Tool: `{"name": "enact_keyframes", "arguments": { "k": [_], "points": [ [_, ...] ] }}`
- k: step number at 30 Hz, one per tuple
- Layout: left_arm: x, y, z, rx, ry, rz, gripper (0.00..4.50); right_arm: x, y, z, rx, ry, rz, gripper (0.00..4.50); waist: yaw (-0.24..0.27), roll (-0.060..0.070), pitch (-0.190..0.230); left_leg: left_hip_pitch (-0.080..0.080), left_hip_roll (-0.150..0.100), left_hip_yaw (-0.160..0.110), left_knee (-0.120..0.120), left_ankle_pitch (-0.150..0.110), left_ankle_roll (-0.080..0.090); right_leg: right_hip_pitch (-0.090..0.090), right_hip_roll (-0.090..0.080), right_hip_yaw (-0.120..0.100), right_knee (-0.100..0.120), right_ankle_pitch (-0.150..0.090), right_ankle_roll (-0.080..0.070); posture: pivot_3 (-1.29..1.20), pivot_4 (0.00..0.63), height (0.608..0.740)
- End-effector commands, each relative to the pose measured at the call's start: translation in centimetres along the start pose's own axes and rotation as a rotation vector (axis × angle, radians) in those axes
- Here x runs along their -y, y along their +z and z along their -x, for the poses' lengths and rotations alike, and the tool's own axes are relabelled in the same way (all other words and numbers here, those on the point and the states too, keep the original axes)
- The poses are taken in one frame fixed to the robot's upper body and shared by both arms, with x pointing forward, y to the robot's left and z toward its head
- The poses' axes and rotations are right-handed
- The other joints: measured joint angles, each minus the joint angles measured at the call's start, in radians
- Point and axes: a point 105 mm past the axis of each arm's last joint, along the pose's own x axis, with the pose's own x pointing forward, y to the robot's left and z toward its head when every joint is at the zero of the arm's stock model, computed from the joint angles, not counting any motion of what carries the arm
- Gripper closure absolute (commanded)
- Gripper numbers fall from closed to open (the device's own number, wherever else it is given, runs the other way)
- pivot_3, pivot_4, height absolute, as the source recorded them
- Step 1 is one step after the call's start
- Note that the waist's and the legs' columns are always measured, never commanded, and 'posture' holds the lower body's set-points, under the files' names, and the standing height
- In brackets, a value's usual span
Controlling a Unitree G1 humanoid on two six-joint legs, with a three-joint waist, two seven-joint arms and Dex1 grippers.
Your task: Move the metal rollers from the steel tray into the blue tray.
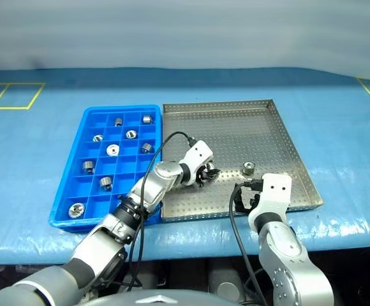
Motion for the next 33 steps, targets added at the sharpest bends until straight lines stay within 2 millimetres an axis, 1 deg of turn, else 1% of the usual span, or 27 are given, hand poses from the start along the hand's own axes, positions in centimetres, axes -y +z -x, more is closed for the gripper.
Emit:
{"name": "enact_keyframes", "arguments": {
  "k": [1,3,5,7,9,11,14,16,19,25,29,33],
  "points": [
    [0.4,3.9,1.7,0.149,-0.037,-0.006,2.78,-0.6,1.5,0.0,0.068,0.023,0.004,0.0,0.0,0.0,0.0,0.0,0.0,0.0,0.0,0.0,0.0,0.0,0.0,0.0,0.0,0.0,0.0,-0.03,0.15,0.74],
    [0.0,5.9,3.3,0.245,-0.033,0.04,2.78,-1.2,1.7,-0.3,0.074,0.047,0.013,0.0,0.002,0.0,0.0,0.0,0.002,0.0,0.0,0.0,0.0,0.0,0.0,0.0,0.0,0.0,0.0,-0.02,0.15,0.74],
    [-1.0,7.6,5.1,0.336,0.011,0.08,2.78,-1.8,2.1,-0.6,0.083,0.076,0.023,0.0,0.004,0.0,0.0,0.0,0.003,0.0,0.0,0.0,0.0,0.0,0.0,0.0,0.0,0.0,0.0,0.0,0.15,0.74],
    [-2.3,8.4,6.7,0.387,0.082,0.095,2.78,-2.5,2.5,-0.9,0.091,0.104,0.032,0.0,0.007,0.0,0.0,0.0,0.003,0.0,0.0,0.0,0.0,0.0,0.0,0.0,0.0,0.0,0.0,0.02,0.15,0.74],
    [-3.9,8.4,8.5,0.406,0.189,0.072,2.78,-3.3,2.9,-1.4,0.099,0.139,0.047,0.0,0.009,0.0,0.0,0.001,0.001,0.0,0.0,0.0,0.0,0.001,0.0,0.0,0.0,0.0,0.0,0.04,0.15,0.74],
    [-5.4,7.9,10.1,0.404,0.301,0.053,2.78,-4.0,3.2,-1.7,0.105,0.17,0.068,0.0,0.012,0.0,0.0,0.001,0.0,0.0,0.0,0.0,0.0,0.001,0.0,0.0,0.001,0.0,0.001,0.07,0.15,0.74],
    [-6.7,6.8,11.9,0.387,0.417,0.056,2.78,-4.8,3.5,-2.1,0.112,0.21,0.089,0.0,0.024,0.0,0.0,0.001,0.0,0.0,0.0,0.0,0.0,0.001,0.001,0.0,0.001,0.0,0.001,0.11,0.15,0.74],
    [-7.6,5.5,13.2,0.357,0.495,0.06,2.78,-5.4,3.7,-2.4,0.114,0.239,0.111,0.0,0.032,0.0,0.0,0.001,0.0,-0.001,0.0,0.0,0.0,0.001,0.001,0.0,0.001,0.001,0.001,0.13,0.15,0.74],
    [-8.3,3.7,14.5,0.303,0.572,0.065,2.78,-5.9,3.7,-2.7,0.109,0.266,0.128,0.0,0.052,0.0,0.0,0.001,0.0,-0.001,0.0,0.0,0.0,0.001,0.0,0.0,0.0,0.001,0.001,0.18,0.15,0.74],
    [-8.5,0.8,15.8,0.211,0.656,0.1,2.78,-6.5,3.6,-3.0,0.097,0.301,0.14,0.0,0.083,0.0,0.0,0.001,0.0,-0.001,0.0,0.0,0.0,0.001,0.0,-0.001,0.0,0.001,0.001,0.2,0.15,0.74],
    [-8.5,-0.9,15.8,0.145,0.673,0.088,2.78,-6.5,3.3,-3.2,0.085,0.304,0.133,0.0,0.086,0.0,0.0,0.001,0.0,-0.001,0.0,0.0,0.0,0.001,-0.001,-0.001,0.0,0.001,0.001,0.21,0.15,0.74],
    [-8.7,-2.3,15.7,0.107,0.694,0.12,2.78,-6.4,3.0,-3.2,0.078,0.299,0.128,0.0,0.09,0.0,0.0,0.001,0.0,-0.001,0.0,0.0,0.0,0.001,-0.001,-0.001,0.0,0.001,0.001,0.21,0.15,0.74]
  ]
}}
